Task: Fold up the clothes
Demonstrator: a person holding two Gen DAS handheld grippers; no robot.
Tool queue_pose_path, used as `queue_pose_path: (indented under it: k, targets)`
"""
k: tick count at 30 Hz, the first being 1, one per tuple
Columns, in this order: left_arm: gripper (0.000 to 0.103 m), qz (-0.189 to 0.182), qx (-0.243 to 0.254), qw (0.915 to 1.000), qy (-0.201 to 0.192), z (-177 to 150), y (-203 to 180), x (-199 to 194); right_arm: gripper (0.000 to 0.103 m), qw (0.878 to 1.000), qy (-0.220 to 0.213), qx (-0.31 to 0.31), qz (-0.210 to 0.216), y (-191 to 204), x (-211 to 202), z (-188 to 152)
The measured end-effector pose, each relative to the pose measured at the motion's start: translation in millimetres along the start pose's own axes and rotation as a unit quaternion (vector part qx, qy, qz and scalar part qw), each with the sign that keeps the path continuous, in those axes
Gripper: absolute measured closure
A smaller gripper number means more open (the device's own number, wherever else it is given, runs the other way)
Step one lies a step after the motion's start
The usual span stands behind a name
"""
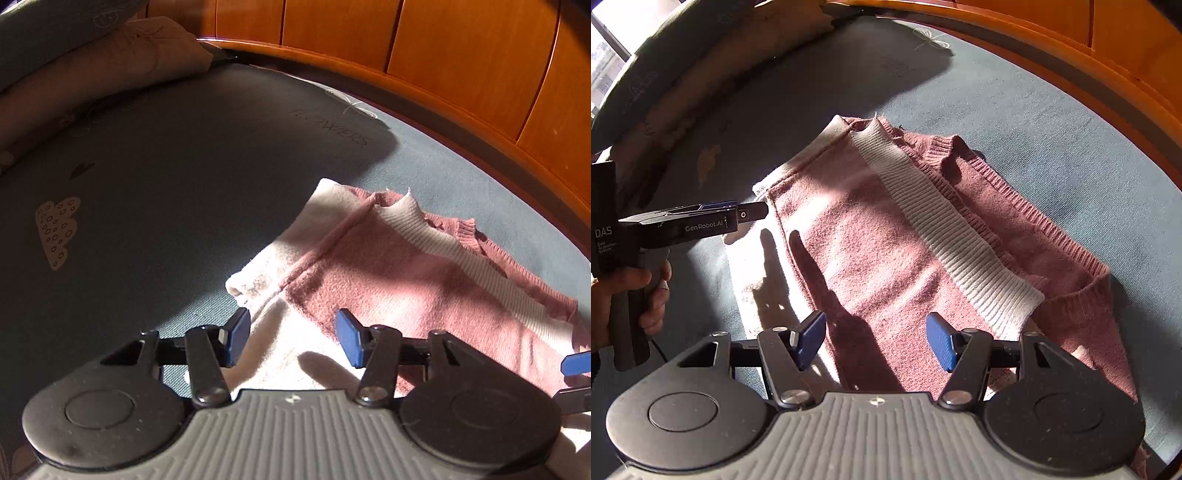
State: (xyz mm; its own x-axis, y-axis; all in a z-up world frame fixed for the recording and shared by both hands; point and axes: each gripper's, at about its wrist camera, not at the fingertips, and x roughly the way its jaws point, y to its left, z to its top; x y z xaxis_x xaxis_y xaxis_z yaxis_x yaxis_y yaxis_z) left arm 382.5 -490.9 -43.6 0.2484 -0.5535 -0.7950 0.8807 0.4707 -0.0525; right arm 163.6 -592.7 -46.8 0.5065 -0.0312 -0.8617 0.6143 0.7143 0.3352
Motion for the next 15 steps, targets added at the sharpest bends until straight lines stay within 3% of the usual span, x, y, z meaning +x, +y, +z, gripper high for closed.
queue_pose_path:
  k: [7, 11, 15]
  targets:
    - [0.05, -0.002, -0.031, 0.9995, 0.004, 11, 5, 43, 0.038, 1.0, 0.003, -0.006, 0.018, 1, 11, 7]
    - [0.05, -0.013, -0.049, 0.9987, 0.0, 14, 10, 26, 0.038, 0.999, 0.001, -0.027, 0.027, 7, 16, 18]
    - [0.05, -0.015, -0.047, 0.9988, 0.007, -3, 17, -1, 0.038, 0.998, -0.014, -0.052, 0.032, 15, 22, 49]
